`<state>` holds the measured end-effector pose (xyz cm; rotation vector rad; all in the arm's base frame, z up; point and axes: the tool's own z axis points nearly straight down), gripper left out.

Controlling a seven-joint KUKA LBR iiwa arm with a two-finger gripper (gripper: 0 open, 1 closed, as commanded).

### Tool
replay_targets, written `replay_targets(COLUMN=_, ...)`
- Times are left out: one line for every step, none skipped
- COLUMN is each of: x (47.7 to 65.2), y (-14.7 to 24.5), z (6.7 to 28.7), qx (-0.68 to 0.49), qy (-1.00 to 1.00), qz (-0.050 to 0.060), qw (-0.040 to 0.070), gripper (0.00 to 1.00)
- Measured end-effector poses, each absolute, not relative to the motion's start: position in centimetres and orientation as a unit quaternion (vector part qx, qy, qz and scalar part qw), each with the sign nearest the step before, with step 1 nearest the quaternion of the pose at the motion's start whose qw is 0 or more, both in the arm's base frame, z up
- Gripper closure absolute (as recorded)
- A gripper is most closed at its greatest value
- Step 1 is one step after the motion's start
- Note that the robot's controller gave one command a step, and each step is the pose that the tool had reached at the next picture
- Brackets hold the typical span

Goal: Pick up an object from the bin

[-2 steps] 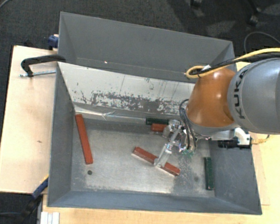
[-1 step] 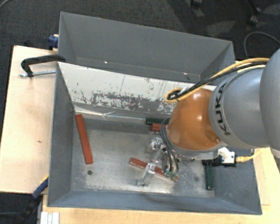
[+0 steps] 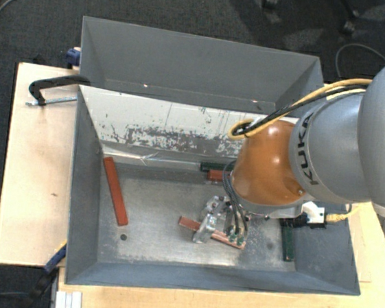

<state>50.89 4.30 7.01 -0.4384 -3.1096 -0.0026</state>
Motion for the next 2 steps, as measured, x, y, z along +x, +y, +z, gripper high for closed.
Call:
replay_targets(x=51.5, y=1.9, z=20.0, qx=-0.129, qy=-0.992, qz=-0.001, qw=-0.007, gripper=1.0)
replay_targets(x=50.2, y=0.7, z=24.6, qx=-0.14, qy=-0.99, qz=-0.001, qw=-0.005, gripper=1.0)
